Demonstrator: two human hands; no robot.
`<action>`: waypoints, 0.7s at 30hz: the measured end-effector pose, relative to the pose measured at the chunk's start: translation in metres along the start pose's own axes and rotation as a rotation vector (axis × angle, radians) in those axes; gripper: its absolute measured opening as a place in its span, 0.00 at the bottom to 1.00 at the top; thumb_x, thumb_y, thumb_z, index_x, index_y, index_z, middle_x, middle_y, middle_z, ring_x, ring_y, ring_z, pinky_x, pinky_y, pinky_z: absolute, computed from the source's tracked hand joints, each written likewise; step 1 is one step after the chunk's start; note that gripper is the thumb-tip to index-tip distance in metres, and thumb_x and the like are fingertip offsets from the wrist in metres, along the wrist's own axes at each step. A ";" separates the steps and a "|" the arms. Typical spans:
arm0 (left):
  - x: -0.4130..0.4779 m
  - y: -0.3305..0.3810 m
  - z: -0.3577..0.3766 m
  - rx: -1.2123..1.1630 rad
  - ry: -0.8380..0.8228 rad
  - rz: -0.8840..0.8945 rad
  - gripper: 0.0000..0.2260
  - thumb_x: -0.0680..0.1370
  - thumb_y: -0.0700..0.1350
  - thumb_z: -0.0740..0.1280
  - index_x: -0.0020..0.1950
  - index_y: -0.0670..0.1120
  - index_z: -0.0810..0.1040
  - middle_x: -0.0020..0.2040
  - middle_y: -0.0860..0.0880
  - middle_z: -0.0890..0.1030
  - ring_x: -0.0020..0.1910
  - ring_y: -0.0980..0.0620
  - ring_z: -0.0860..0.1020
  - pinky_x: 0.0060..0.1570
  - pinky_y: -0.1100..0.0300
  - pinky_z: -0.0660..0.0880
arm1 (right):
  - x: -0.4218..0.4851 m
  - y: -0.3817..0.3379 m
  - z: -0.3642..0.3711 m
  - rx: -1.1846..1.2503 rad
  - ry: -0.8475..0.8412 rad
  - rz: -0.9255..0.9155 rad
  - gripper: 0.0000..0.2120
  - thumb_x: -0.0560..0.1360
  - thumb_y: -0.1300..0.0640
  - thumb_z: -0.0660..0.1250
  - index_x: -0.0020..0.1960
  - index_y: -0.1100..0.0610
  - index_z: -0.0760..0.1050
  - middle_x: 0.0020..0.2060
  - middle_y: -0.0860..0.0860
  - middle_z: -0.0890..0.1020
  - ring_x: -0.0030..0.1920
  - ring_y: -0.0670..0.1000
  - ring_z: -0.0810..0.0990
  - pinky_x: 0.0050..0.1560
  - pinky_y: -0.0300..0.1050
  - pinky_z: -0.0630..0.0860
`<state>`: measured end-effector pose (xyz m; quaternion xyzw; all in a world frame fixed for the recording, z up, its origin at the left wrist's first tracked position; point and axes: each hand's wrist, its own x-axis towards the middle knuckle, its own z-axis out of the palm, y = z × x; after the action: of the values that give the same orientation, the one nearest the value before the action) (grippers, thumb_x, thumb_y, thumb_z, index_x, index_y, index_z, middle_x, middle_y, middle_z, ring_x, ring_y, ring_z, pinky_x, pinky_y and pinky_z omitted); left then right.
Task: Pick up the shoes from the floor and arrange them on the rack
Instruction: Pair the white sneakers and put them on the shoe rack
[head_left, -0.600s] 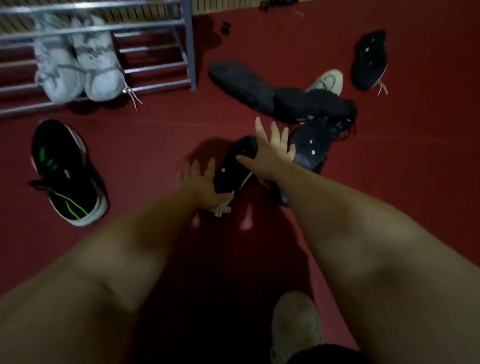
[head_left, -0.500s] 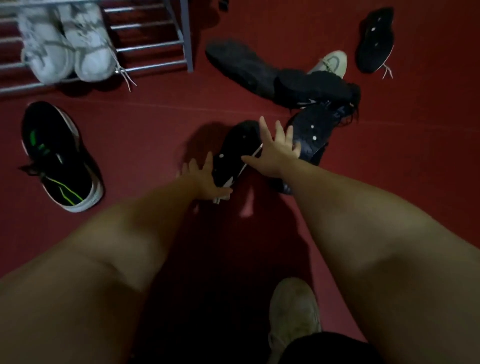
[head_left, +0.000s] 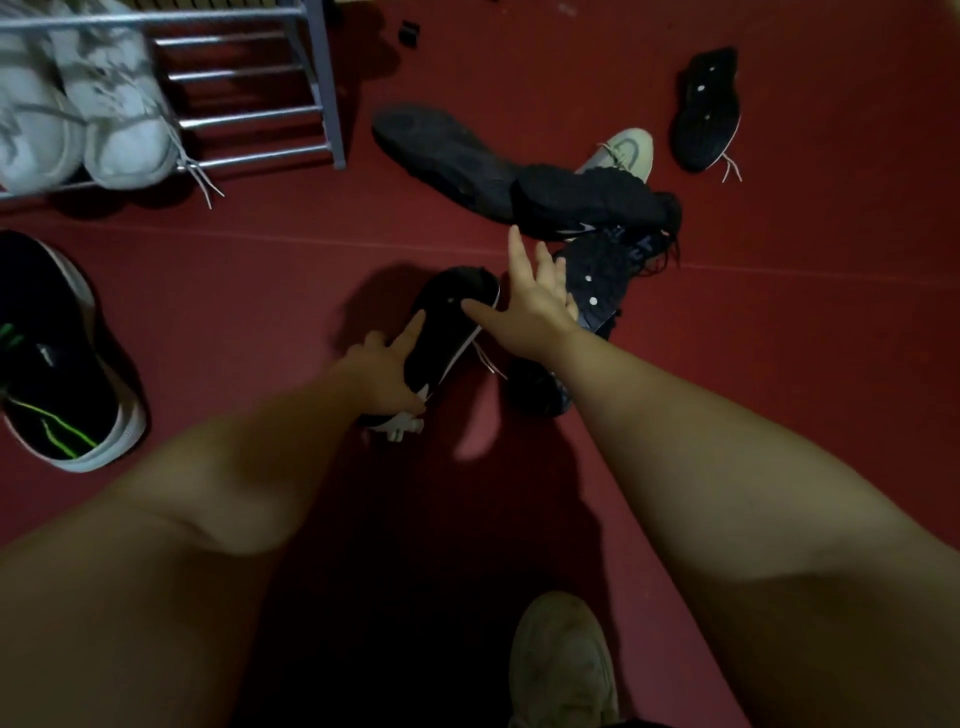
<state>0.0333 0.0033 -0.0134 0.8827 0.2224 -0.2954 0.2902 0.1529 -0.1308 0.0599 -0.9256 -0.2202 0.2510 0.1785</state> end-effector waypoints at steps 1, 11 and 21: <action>-0.001 -0.001 -0.003 -0.060 0.005 0.001 0.54 0.66 0.56 0.74 0.71 0.67 0.31 0.67 0.40 0.63 0.63 0.37 0.68 0.62 0.45 0.70 | 0.001 0.000 0.000 0.019 0.012 0.005 0.44 0.74 0.40 0.65 0.76 0.43 0.36 0.77 0.53 0.40 0.76 0.56 0.36 0.73 0.59 0.43; -0.043 -0.019 -0.065 -1.151 0.019 0.199 0.47 0.69 0.31 0.70 0.77 0.58 0.48 0.67 0.48 0.73 0.59 0.55 0.76 0.58 0.59 0.72 | 0.003 -0.014 -0.004 0.628 -0.017 0.159 0.47 0.71 0.34 0.63 0.75 0.43 0.33 0.76 0.55 0.55 0.73 0.58 0.61 0.72 0.56 0.60; -0.093 -0.025 -0.101 -1.325 -0.069 0.372 0.43 0.59 0.35 0.64 0.70 0.63 0.61 0.70 0.49 0.70 0.53 0.52 0.79 0.45 0.61 0.75 | -0.001 -0.070 -0.026 1.035 0.038 -0.039 0.32 0.76 0.46 0.64 0.76 0.50 0.55 0.65 0.50 0.75 0.62 0.51 0.76 0.66 0.54 0.71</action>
<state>-0.0083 0.0660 0.1039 0.5327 0.1915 -0.0704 0.8214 0.1439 -0.0785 0.1123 -0.7162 -0.0812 0.3067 0.6217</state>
